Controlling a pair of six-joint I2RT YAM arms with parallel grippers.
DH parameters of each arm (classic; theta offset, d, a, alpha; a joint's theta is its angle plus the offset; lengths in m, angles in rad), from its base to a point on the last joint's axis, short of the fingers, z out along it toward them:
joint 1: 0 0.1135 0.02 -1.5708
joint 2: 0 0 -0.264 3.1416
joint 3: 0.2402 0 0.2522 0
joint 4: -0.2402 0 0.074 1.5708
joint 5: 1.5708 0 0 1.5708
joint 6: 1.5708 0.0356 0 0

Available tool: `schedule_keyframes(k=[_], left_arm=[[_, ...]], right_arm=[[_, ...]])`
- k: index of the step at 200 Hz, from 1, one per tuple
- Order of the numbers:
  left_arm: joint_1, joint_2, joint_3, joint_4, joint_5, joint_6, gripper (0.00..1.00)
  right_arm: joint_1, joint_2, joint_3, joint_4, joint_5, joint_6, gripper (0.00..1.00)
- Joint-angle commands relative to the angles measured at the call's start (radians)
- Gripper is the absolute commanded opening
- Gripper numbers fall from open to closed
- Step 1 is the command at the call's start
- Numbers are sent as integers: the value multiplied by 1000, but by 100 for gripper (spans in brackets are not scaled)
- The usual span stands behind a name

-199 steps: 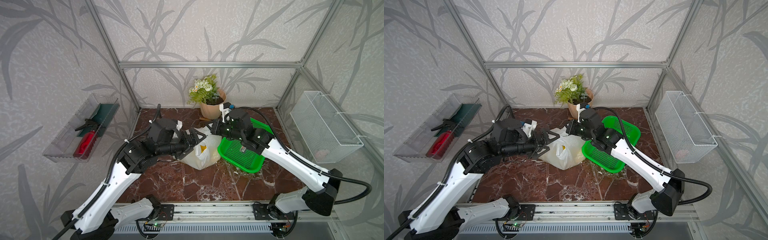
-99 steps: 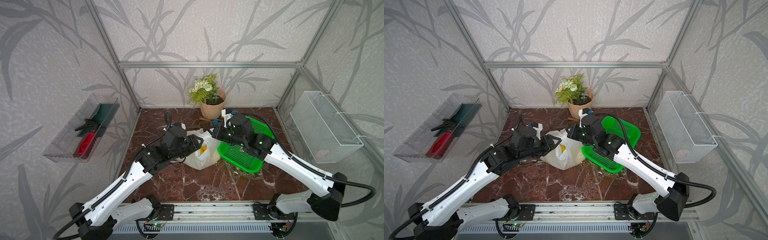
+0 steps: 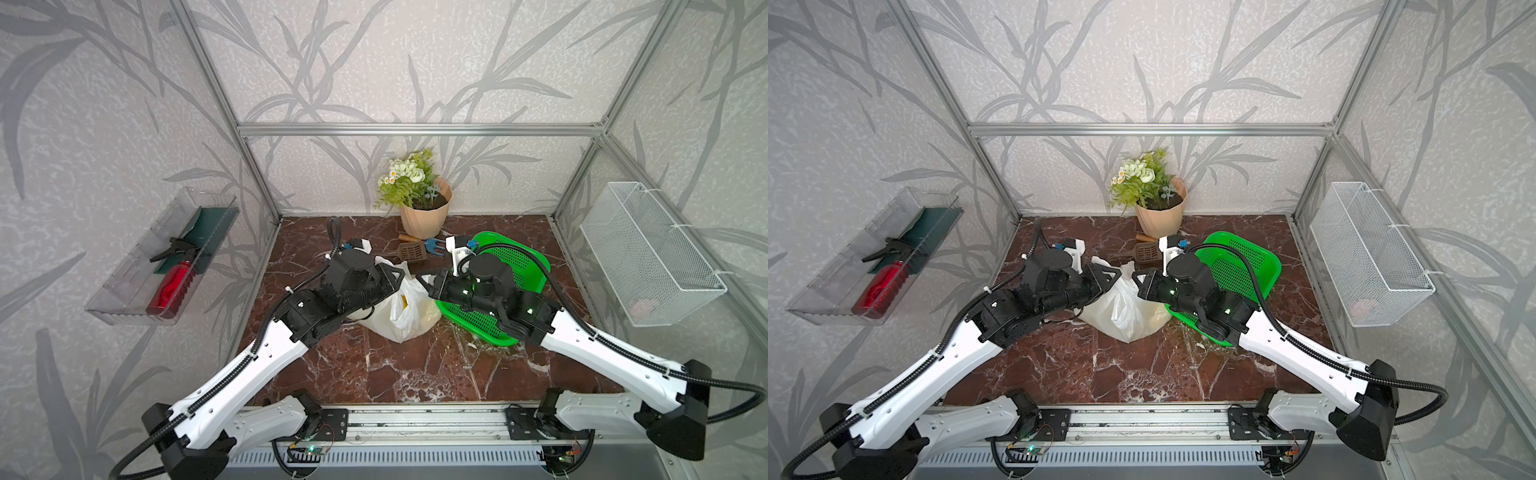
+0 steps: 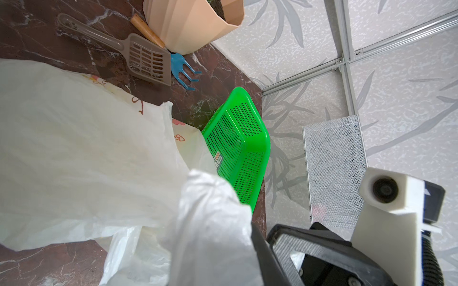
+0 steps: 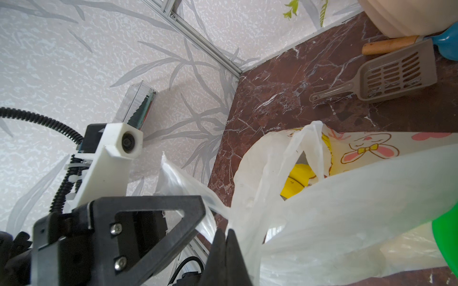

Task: Place the banana into a plastic bag & tie a knot
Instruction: Cross the plastic bag at the center of the board.

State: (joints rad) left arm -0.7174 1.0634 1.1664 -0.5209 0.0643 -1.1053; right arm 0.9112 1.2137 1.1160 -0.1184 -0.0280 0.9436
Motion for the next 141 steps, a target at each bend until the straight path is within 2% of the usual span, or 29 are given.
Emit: schedule_keyframes(k=[1,53,88,94,112,141], left_arm=[[9,-4,5,-4,11,-16,22],[23,8,3,-27,29,-31,0],[71,15,-23,11,71,-61,0],[82,13,-28,14,82,-71,0],[109,12,-36,20,118,-91,0],[126,15,-52,52,169,-130,0]], right_arm=[[11,-20,-10,77,23,-42,0],[59,-40,-86,264,21,-160,0],[104,-55,-208,465,-32,-351,0],[144,-58,-232,502,-36,-380,0],[176,-59,-272,577,-58,-481,0],[204,-9,-240,518,-126,-608,0]])
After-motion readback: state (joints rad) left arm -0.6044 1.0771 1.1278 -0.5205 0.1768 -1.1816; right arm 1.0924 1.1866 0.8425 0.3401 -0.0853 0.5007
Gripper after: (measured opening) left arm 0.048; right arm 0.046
